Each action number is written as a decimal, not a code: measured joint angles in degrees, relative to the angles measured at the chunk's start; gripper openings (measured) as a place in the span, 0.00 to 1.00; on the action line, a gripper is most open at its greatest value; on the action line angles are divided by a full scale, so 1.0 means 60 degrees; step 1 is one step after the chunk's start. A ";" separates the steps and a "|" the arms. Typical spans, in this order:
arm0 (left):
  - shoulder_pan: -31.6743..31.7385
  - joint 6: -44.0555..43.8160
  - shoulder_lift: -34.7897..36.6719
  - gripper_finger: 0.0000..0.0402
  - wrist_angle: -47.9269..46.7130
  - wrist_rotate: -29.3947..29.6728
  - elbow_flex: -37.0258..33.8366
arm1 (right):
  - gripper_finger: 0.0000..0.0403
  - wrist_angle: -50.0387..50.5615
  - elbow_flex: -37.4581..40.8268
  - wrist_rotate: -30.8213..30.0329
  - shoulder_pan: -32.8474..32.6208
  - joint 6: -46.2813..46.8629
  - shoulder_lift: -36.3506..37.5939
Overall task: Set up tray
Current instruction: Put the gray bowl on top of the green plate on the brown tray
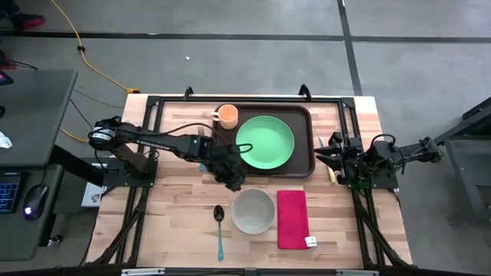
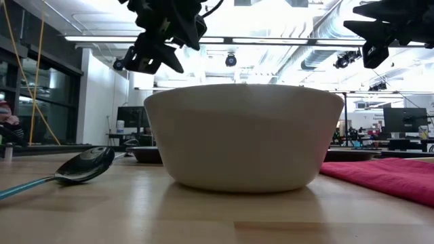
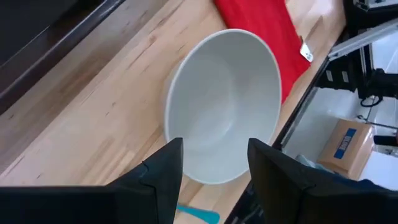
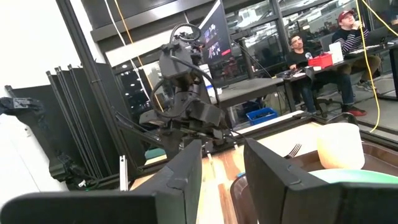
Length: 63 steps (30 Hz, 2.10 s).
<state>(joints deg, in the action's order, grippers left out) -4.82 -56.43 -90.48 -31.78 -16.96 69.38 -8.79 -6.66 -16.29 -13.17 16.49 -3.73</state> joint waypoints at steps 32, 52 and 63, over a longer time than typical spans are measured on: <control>-0.0396 0.0075 -0.0173 0.52 -0.1884 0.1330 -0.0004 | 0.25 0.0186 0.0000 -0.0015 0.0002 0.0027 0.0000; -0.1026 -0.4420 -0.0912 0.52 -0.1127 0.0269 0.0012 | 0.25 0.0690 0.0000 -0.0159 0.0004 0.0602 -0.0002; -0.1902 -0.7029 -0.0947 0.52 -0.0592 0.2139 0.0004 | 0.25 0.1287 0.0004 -0.0257 0.0004 0.0212 0.0000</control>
<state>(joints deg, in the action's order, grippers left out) -16.23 -98.61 -96.16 -35.33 -4.13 69.41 -1.07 -6.63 -17.84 -13.15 17.76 -3.73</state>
